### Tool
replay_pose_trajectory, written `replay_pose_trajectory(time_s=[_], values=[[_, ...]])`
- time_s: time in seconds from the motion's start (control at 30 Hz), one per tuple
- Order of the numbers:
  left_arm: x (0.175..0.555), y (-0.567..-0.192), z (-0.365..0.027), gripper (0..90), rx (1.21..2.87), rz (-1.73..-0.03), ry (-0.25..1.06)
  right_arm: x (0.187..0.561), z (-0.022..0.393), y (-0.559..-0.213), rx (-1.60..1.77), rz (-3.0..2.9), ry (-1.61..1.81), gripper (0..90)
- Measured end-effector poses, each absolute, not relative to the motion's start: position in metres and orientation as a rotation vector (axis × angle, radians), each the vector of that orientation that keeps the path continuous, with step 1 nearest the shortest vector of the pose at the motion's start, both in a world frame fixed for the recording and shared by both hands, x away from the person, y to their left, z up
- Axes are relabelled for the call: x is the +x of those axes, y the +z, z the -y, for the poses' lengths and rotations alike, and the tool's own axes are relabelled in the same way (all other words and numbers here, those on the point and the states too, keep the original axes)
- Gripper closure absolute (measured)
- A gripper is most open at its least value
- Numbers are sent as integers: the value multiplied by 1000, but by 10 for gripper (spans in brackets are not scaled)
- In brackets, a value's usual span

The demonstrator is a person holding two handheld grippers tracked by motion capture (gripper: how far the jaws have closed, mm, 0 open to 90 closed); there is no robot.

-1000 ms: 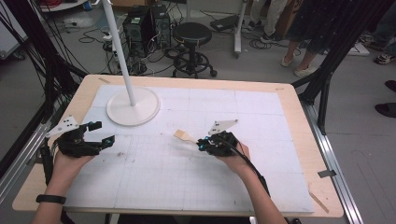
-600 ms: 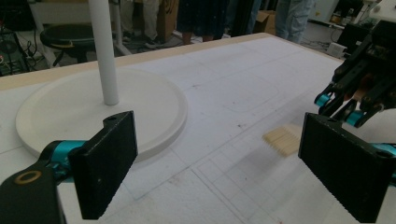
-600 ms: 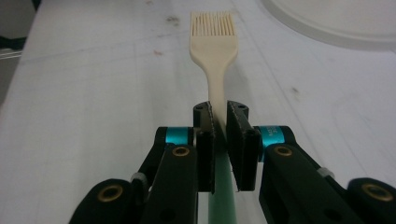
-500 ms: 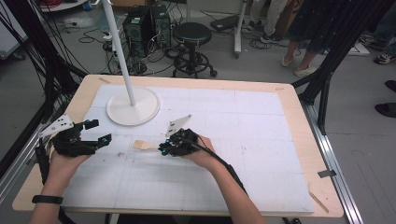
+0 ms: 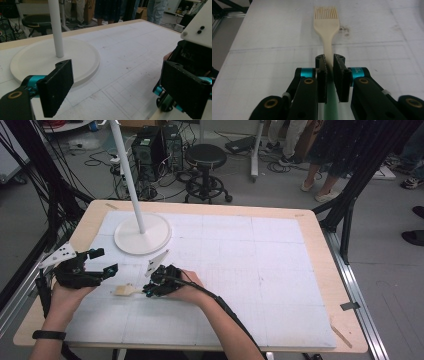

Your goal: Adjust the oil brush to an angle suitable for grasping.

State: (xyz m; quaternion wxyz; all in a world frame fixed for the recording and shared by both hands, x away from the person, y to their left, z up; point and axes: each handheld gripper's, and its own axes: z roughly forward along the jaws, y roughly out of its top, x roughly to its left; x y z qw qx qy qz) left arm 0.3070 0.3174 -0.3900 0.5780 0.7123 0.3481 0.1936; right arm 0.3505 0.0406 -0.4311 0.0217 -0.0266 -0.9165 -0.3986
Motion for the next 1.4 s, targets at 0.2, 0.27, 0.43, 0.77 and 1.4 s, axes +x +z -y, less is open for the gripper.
replay_pose_trajectory(time_s=[0.2,0.27,0.43,0.77,1.4], values=[[307,-391,-317,123,1668,-814,449,345,-58,-440,-44,2829,-1202,822],[308,-391,-317,123,1668,-815,447,345,-60,-443,-23,2837,-1196,819],[308,-392,-317,123,1674,-816,446,345,-59,-441,-30,2833,-1203,708],[308,-393,-318,123,1678,-821,449,345,-13,-411,-137,2808,-1353,494],[314,-398,-310,123,1716,-820,444,324,192,-387,-793,2786,-1713,215]])
